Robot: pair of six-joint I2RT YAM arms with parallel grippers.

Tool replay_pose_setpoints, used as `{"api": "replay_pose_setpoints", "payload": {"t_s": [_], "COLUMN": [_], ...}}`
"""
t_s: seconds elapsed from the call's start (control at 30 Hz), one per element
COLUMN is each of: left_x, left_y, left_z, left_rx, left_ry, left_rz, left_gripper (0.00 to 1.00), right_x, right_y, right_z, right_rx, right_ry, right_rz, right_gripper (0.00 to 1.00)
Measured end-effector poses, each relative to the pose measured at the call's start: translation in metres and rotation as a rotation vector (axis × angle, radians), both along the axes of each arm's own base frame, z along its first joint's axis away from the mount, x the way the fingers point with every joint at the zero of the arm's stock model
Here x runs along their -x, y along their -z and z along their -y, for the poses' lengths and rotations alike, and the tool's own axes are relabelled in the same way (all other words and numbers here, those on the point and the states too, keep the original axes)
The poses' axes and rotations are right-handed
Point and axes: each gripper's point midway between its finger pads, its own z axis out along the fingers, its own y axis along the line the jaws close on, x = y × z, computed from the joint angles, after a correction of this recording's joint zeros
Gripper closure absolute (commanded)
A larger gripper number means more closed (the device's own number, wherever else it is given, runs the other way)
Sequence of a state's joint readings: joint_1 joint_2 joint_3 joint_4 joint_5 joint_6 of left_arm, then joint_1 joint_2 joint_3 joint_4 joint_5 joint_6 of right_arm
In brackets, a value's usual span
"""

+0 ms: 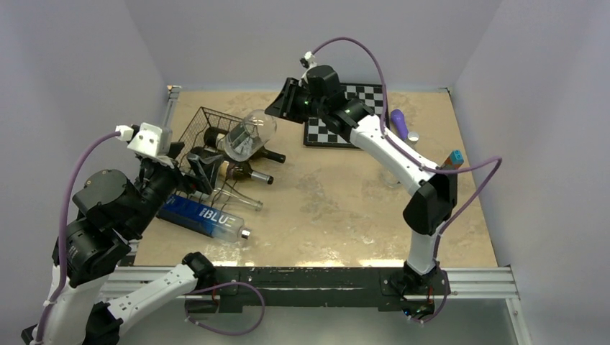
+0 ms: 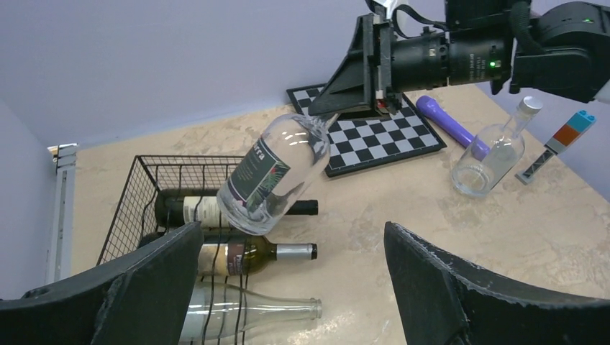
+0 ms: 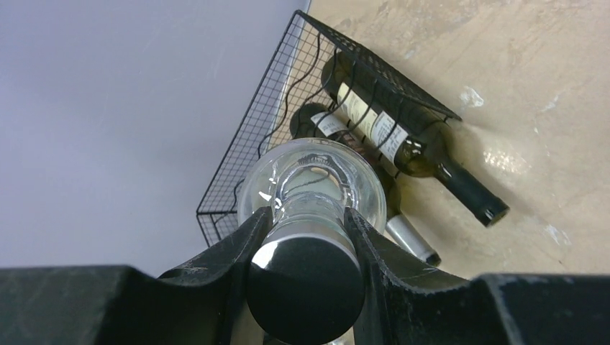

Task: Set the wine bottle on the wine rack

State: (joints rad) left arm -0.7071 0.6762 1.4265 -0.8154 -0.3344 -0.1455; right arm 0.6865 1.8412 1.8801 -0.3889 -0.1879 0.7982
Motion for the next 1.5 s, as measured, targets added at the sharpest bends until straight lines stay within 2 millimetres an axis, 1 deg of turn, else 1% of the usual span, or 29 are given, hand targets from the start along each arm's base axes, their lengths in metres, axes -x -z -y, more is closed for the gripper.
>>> {"api": "replay_pose_setpoints", "payload": {"t_s": [0.2, 0.3, 0.47, 0.63, 0.8, 0.97, 1.03, 1.13, 1.23, 1.33, 1.5], "left_x": [0.003, 0.004, 0.005, 0.006, 0.006, 0.009, 0.010, 0.011, 0.013, 0.014, 0.014], "left_y": [0.008, 0.010, 0.015, 0.023, 0.026, 0.026, 0.029, 0.033, 0.039, 0.043, 0.045], "left_z": [-0.002, -0.004, -0.004, -0.002, -0.001, 0.000, 0.000, 0.001, 0.001, 0.001, 0.002], "left_rx": [-0.027, -0.041, -0.061, -0.083, -0.097, -0.091, -0.090, -0.090, -0.094, -0.097, -0.097], "left_ry": [0.000, 0.000, 0.004, 0.013, 0.017, 0.023, 0.024, 0.028, 0.032, 0.032, 0.032], "left_rz": [-0.035, -0.050, -0.075, -0.104, -0.125, -0.144, -0.158, -0.181, -0.204, -0.220, -0.232], "left_gripper": [0.01, 0.01, 0.01, 0.01, 0.01, 0.01, 0.01, 0.01, 0.01, 0.01, 0.01], "right_x": [-0.022, -0.029, -0.039, -0.049, -0.070, -0.093, -0.101, -0.114, -0.119, -0.121, -0.120], "right_y": [0.020, 0.024, 0.010, 0.010, 0.021, 0.043, 0.042, 0.041, 0.040, 0.038, 0.025], "right_z": [-0.037, -0.055, -0.074, -0.089, -0.109, -0.127, -0.130, -0.130, -0.130, -0.130, -0.131], "right_rx": [-0.035, -0.069, -0.148, -0.205, -0.247, -0.284, -0.316, -0.356, -0.379, -0.402, -0.455], "right_ry": [0.019, 0.021, 0.037, 0.061, 0.095, 0.141, 0.160, 0.203, 0.221, 0.227, 0.224], "right_rz": [-0.001, 0.006, 0.046, 0.064, 0.078, 0.079, 0.087, 0.118, 0.136, 0.147, 0.165], "right_gripper": [1.00, 1.00, 1.00, 1.00, 1.00, 1.00, 1.00, 1.00, 1.00, 1.00, 1.00]}}
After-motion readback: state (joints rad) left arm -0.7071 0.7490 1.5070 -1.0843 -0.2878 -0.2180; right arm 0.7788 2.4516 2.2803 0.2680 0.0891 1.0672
